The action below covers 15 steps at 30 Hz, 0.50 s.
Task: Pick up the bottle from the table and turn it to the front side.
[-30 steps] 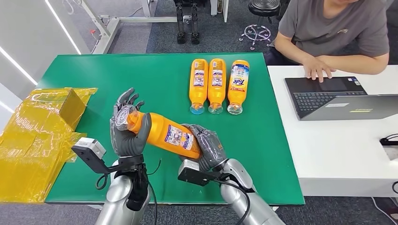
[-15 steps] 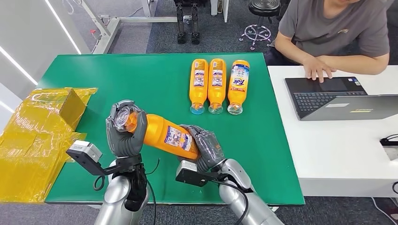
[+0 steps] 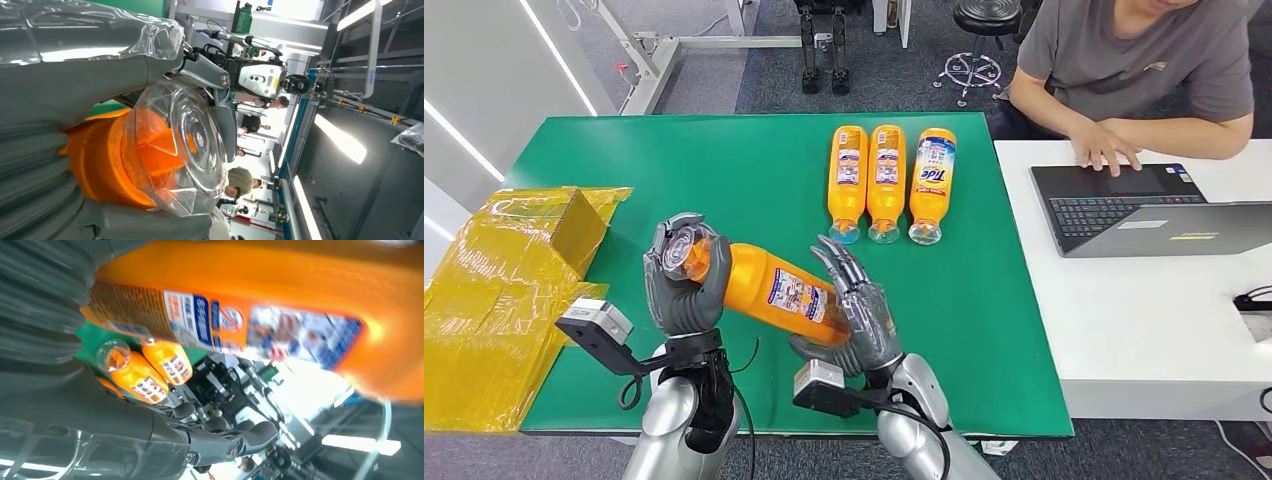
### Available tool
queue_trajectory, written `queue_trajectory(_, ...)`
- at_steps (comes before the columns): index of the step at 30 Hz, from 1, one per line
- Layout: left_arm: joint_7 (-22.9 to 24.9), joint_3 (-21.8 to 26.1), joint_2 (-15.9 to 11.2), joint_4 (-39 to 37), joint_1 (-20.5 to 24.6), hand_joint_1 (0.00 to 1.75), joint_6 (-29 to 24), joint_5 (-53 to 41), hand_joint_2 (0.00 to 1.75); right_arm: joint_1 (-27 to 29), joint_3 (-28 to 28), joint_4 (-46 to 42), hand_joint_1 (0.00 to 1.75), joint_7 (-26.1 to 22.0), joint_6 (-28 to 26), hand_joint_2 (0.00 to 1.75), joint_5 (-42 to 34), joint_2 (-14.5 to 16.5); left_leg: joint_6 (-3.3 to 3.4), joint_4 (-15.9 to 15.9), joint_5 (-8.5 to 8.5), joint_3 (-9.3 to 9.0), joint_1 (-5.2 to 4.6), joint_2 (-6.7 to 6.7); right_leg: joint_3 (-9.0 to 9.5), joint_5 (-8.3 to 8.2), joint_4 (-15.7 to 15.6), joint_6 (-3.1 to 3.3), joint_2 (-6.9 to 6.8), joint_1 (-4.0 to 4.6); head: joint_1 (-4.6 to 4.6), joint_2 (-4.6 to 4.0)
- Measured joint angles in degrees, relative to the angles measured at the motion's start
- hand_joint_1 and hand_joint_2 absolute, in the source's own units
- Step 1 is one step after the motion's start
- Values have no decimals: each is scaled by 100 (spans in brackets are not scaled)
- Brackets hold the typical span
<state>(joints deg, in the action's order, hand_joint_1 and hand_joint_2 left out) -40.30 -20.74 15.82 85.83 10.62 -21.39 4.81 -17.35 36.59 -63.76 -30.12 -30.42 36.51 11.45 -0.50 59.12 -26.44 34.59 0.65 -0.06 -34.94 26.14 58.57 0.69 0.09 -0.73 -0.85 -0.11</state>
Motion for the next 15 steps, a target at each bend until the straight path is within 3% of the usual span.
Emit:
queue_trajectory(7, 1, 2, -14, 0, -41, 175, -74, -129, 175, 259, 28, -527, 0, -77, -261, 175, -382, 0, 0, 0, 0, 0, 0, 0, 0, 0, 0, 0, 0, 0, 0, 0)
queue_trajectory(12, 2, 2, -125, -1, -34, 175, -1020, -837, 175, 499, 31, -980, 0, -110, -419, 175, -545, 0, 0, 0, 0, -1, 1, 2, -2, 0, 0, 1, 2, 0, -1, 0)
queue_trajectory(15, 2, 60, -228, -20, -16, 175, -1578, -1876, 175, 573, 31, -1145, 0, -115, -435, 175, -604, 0, 0, -2, 0, -1, 1, 3, -2, 1, 1, 1, 2, 0, -1, 0)
